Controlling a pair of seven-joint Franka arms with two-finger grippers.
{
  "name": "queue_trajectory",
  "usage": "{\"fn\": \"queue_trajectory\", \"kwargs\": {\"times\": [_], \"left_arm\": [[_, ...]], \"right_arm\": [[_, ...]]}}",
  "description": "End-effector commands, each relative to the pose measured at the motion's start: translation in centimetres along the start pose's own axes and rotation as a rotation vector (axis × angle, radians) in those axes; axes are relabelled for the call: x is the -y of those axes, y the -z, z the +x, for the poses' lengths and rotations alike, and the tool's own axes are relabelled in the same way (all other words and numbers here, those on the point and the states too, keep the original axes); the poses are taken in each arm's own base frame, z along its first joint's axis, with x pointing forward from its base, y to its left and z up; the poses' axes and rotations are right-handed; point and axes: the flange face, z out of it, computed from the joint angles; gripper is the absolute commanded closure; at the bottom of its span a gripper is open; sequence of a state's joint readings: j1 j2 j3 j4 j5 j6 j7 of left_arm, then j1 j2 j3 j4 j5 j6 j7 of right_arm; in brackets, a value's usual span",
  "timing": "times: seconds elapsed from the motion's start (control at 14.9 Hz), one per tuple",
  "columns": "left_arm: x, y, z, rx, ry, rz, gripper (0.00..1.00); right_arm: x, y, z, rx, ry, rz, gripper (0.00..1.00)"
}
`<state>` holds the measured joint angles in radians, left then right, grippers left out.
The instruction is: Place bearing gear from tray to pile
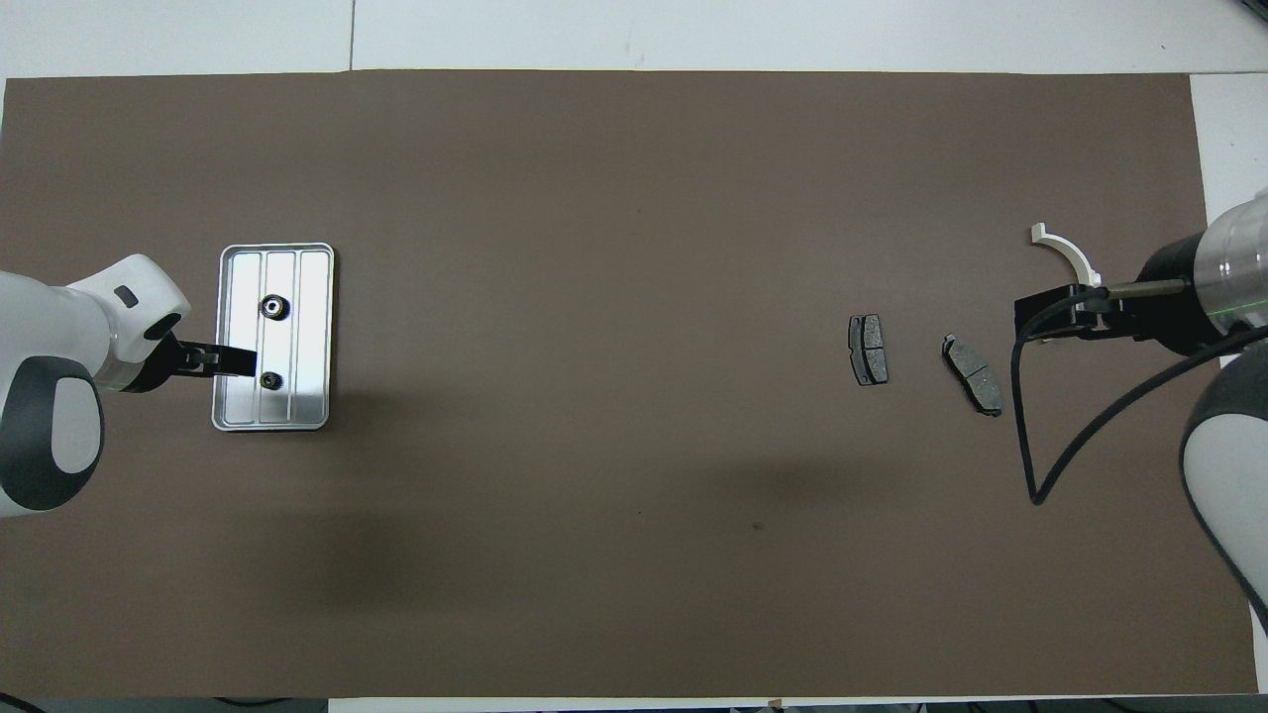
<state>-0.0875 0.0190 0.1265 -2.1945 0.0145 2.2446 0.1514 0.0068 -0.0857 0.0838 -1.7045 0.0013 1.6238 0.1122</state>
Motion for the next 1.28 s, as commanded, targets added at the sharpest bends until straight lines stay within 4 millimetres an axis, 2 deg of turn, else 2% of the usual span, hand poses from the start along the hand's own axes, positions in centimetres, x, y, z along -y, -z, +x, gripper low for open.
{"fn": "queue_trajectory", "kwargs": {"times": [0.0,0.27,0.4,0.81,1.08,1.21], "left_arm": [[-0.1,-2.9,0.1,-0.005,-0.02,0.014,0.03],[-0.2,-5.4,0.0,0.024,-0.021,0.014,0.05],[-0.6,-6.3,-0.6,0.028,-0.019,0.013,0.07],[-3.0,-7.2,-1.4,0.049,-0.019,0.008,0.08],[-2.8,-7.4,-1.5,0.052,-0.019,0.008,0.08],[-2.4,-7.4,-1.5,0.051,-0.018,0.008,0.08]], "right_arm": [[0.0,0.4,-0.5,-0.005,-0.009,0.019,0.0],[-0.3,-0.3,-0.5,0.004,-0.012,0.02,0.0],[-0.4,-1.9,-0.2,0.006,-0.021,0.02,0.0],[-0.4,-10.2,3.7,-0.038,-0.034,0.03,0.0],[-0.3,-16.3,7.0,-0.044,-0.04,0.04,0.0],[-0.2,-18.4,8.0,-0.055,-0.047,0.044,0.0]]}}
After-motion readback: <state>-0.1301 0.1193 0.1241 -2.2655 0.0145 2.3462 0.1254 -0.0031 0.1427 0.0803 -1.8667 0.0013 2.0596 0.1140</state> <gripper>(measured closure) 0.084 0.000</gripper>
